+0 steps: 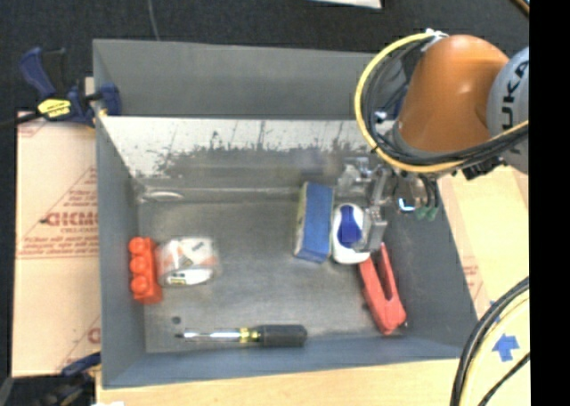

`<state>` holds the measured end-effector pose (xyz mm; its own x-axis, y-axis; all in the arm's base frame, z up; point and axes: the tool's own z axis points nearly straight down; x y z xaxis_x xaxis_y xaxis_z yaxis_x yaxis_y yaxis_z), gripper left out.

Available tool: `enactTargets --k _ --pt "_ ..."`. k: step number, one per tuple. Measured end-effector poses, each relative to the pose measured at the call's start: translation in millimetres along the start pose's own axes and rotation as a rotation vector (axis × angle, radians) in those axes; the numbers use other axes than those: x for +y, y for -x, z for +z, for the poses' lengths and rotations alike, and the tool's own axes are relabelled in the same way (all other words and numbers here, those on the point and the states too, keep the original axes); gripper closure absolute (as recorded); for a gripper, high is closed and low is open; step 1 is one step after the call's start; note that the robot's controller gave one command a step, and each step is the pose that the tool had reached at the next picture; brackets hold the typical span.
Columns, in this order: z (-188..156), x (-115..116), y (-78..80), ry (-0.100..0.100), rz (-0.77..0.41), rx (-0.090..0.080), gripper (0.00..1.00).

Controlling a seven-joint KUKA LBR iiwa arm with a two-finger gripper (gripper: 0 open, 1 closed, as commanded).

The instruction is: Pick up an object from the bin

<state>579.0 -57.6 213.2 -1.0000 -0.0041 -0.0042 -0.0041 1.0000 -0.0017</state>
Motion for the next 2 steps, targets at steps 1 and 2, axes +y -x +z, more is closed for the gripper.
enactTargets --k 1,2 --pt "0.2 0.1 0.0 0.000 0.000 0.000 0.00" --pt "74.2 19.2 2.6 0.000 -0.114 0.002 0.00"
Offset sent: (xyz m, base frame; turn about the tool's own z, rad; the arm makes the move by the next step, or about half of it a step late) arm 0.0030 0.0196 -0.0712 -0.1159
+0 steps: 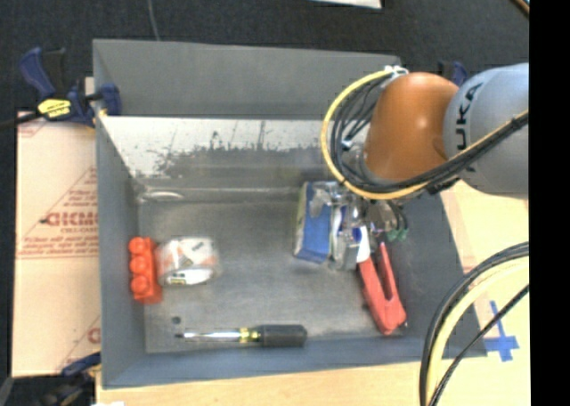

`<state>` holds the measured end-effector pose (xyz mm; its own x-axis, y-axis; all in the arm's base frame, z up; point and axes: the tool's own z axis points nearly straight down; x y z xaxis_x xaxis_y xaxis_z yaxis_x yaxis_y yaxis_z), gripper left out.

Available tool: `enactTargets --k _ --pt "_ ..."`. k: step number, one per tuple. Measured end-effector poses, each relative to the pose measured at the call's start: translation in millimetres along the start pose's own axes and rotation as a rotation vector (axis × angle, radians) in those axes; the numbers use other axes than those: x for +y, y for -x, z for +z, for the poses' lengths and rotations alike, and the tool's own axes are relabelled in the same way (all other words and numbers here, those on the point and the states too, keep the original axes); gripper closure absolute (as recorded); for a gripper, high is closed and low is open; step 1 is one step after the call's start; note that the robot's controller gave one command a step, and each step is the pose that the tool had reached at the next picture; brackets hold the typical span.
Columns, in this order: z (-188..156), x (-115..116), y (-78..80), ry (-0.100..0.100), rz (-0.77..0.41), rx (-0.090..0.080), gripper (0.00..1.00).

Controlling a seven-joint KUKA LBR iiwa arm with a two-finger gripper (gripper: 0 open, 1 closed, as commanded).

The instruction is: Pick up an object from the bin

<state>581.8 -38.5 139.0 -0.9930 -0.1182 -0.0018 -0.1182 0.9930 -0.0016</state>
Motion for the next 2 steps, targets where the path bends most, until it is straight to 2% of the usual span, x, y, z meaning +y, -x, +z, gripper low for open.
enactTargets --k 1,2 --pt "-15.8 -0.8 14.8 -0.005 -0.114 -0.018 0.00" --pt "-15.4 -2.5 16.6 -0.004 -0.099 -0.016 0.00"
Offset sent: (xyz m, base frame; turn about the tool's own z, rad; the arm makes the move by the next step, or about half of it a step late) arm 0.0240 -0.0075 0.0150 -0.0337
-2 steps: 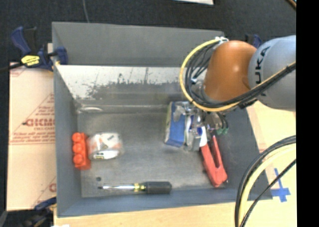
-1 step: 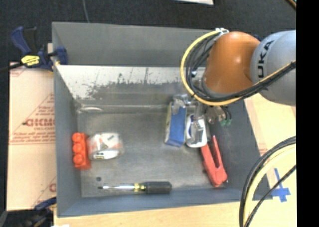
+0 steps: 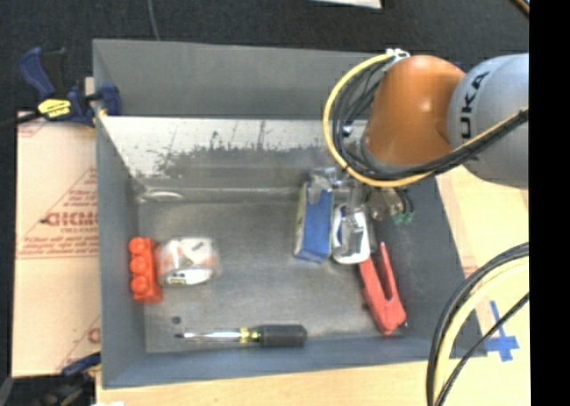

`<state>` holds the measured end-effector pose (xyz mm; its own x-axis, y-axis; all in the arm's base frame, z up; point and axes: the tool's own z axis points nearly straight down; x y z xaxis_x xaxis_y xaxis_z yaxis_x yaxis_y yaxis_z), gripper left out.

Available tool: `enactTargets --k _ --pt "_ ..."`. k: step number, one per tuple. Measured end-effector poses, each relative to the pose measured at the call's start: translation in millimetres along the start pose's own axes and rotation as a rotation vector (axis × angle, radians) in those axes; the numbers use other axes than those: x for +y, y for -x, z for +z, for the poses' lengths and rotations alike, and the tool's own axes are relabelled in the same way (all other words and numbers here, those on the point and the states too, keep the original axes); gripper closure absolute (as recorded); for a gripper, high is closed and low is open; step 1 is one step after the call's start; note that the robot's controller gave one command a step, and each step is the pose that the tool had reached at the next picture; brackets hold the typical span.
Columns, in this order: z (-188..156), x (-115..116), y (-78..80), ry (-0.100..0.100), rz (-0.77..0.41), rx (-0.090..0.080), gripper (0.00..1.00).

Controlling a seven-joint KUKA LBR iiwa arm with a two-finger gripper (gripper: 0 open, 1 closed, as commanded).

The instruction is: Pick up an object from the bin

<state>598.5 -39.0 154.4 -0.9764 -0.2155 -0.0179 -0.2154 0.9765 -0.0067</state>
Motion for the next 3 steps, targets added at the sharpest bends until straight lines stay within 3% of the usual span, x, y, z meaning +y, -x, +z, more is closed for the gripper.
enactTargets --k 1,2,3 --pt "34.7 -23.9 -46.4 -0.002 -0.228 -0.003 0.00" --pt "56.9 -33.8 9.7 -0.004 -0.214 -0.012 0.00" --pt "66.5 -37.2 -3.5 -0.005 -0.263 -0.014 0.00"
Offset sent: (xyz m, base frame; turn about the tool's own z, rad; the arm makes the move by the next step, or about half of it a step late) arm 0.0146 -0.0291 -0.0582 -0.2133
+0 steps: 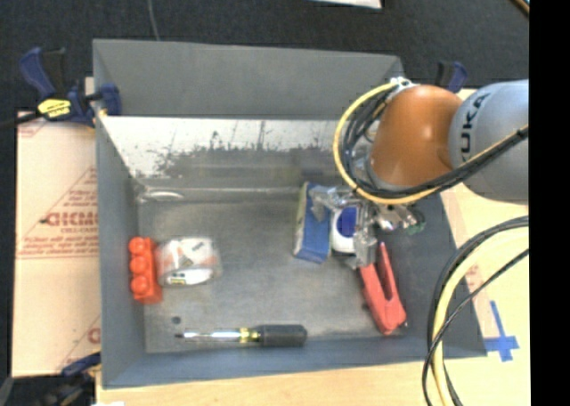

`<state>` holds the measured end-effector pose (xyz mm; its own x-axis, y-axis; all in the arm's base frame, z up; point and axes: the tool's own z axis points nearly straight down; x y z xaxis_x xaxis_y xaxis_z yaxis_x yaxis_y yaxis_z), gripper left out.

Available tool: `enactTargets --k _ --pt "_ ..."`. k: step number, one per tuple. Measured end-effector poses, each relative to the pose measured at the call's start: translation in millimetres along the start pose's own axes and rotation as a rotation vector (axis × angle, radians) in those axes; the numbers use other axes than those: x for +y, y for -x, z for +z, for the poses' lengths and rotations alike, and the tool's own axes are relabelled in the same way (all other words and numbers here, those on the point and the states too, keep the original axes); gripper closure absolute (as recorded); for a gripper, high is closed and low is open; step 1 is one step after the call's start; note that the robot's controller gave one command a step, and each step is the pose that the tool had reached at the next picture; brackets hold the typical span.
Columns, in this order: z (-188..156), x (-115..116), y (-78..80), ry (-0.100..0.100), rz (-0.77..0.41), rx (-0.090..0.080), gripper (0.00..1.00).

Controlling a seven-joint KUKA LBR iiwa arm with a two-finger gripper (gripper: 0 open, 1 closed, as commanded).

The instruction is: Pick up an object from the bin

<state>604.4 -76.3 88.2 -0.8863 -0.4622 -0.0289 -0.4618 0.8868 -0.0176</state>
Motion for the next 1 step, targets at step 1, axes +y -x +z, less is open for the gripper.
enactTargets --k 1 --pt "12.2 0.5 9.7 -0.003 -0.177 -0.009 0.00"
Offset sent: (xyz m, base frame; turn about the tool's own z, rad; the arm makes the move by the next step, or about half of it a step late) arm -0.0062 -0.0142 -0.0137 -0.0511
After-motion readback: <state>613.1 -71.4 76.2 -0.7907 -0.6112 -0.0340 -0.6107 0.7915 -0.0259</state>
